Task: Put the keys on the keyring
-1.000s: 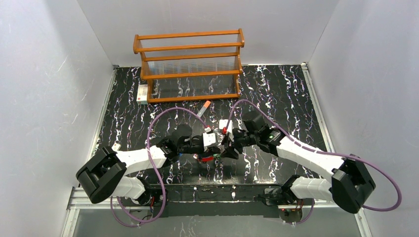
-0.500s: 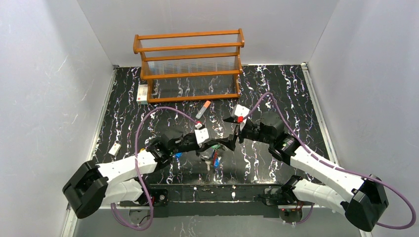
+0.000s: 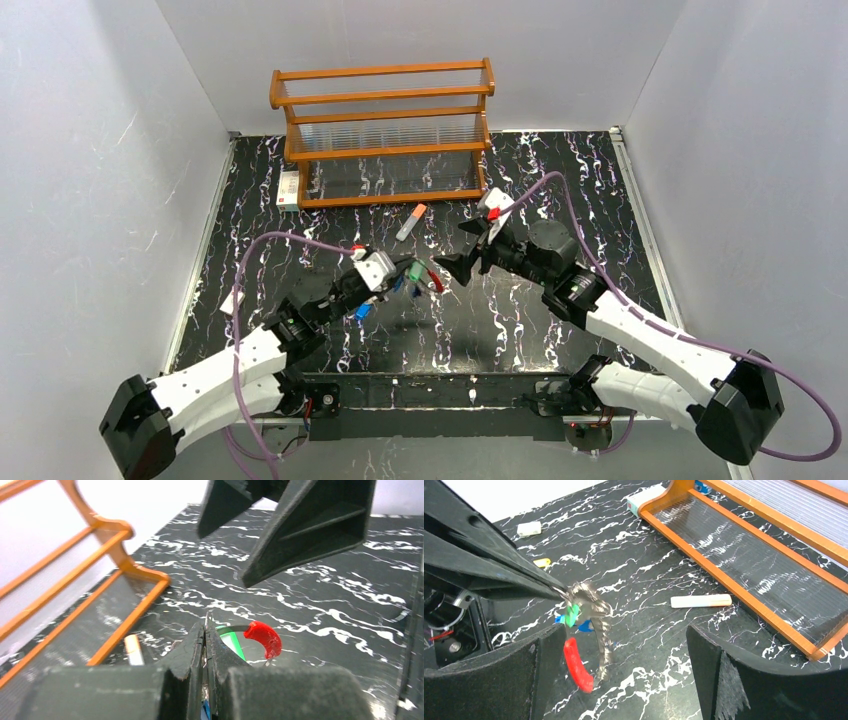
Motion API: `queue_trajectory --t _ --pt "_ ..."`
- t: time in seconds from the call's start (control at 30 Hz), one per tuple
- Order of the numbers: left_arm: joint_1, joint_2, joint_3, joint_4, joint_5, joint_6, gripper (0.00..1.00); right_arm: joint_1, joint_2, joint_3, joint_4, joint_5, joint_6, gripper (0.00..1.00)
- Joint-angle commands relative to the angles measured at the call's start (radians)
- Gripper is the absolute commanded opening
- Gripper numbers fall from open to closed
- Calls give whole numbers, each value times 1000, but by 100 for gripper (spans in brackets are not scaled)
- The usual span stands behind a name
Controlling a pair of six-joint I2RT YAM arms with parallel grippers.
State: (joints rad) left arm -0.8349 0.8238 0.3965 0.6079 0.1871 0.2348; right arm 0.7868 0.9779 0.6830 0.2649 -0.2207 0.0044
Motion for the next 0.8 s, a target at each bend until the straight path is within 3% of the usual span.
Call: queue_trajectory --t 0.0,0.43,0.6,0.77 --pt "1 -129 -4 -14 -205 42 0 -1 34 72 25 80 94 99" --pt "2 -411 145 -550 -499 204 0 -1 293 248 -166 57 176 99" --pt "1 -515 181 -732 -588 207 0 -2 409 285 -153 -50 186 99" --pt "2 -606 203 -851 -649 203 0 0 561 347 -166 -210 209 82"
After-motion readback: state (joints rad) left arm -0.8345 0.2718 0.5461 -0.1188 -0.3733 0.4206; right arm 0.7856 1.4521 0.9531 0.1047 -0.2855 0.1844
